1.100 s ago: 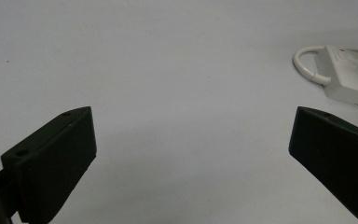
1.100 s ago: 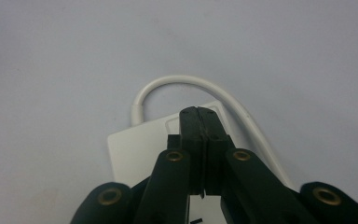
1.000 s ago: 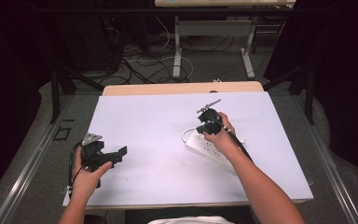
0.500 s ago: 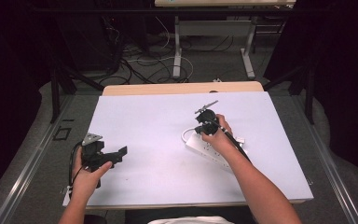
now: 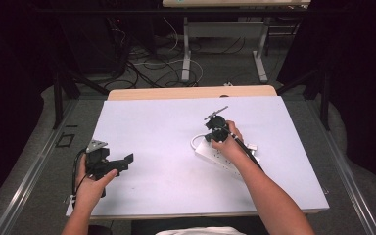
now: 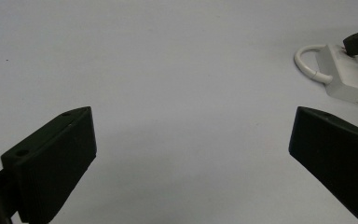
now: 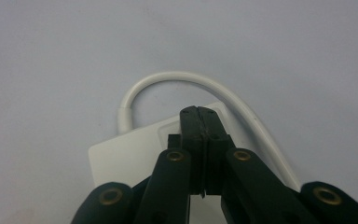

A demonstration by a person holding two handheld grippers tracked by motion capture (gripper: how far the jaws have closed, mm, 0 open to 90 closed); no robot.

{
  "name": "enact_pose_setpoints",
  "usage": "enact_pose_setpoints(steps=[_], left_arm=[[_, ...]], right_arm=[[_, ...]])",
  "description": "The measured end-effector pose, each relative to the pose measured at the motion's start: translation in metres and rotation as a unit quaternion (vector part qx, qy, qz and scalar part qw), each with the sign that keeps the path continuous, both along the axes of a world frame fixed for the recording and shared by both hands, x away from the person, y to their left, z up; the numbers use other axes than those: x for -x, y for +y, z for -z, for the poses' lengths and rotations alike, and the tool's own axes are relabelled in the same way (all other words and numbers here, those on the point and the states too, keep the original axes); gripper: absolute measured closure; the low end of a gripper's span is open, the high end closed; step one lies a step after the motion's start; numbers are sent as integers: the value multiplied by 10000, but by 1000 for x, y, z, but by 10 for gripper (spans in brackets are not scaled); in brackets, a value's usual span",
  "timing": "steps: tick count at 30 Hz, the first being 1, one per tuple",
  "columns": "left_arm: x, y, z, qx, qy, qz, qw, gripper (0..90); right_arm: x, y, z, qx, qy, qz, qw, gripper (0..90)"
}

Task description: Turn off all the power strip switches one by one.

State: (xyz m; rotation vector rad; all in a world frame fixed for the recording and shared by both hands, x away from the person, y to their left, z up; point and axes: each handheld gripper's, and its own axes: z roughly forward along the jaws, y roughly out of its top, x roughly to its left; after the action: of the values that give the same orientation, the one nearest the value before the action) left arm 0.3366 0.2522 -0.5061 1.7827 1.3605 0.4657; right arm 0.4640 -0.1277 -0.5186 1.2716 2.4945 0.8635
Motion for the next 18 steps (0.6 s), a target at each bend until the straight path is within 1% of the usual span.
enact_pose_setpoints(steps=[4,5,6,7,9,10,11,12,13,14,16,17,18], left_arm=[[0,0,0,2,-9,8,10000,7],[1,0,-1,-27,60,50,10000,7],[1,0,-1,-17,49,49,10000,7],[0,-1,0,5,-14,6,10000,7],[0,-1,0,3,-11,6,10000,8],[1,0,-1,-23,48,42,10000,7],[1,0,-1,-28,55,49,10000,7],[1,0,-1,-29,50,48,10000,7],[1,0,-1,-26,41,45,10000,8],[1,0,-1,-23,44,43,10000,7],[1,0,-1,-34,59,48,10000,7],[1,0,-1,-40,63,52,10000,7],[0,0,-1,-45,54,65,10000,7]], right_arm=[[0,-1,0,-52,21,16,10000,900],[-1,-1,0,-51,2,10,10000,900],[-1,-1,0,-51,2,10,10000,900],[-1,-1,0,-29,38,8,10000,900],[-1,-2,0,-12,10,19,10000,900],[-1,-2,1,-18,-3,50,10000,900],[-1,-2,1,-30,45,61,10000,900],[0,-2,2,-43,38,52,10000,900],[-1,-2,2,-21,-24,-21,10000,900],[-1,-3,3,-80,35,39,10000,900],[-1,-4,3,-113,35,30,9999,900],[-1,-5,4,-159,83,60,9998,900],[-1,-5,5,-315,53,58,9995,900]])
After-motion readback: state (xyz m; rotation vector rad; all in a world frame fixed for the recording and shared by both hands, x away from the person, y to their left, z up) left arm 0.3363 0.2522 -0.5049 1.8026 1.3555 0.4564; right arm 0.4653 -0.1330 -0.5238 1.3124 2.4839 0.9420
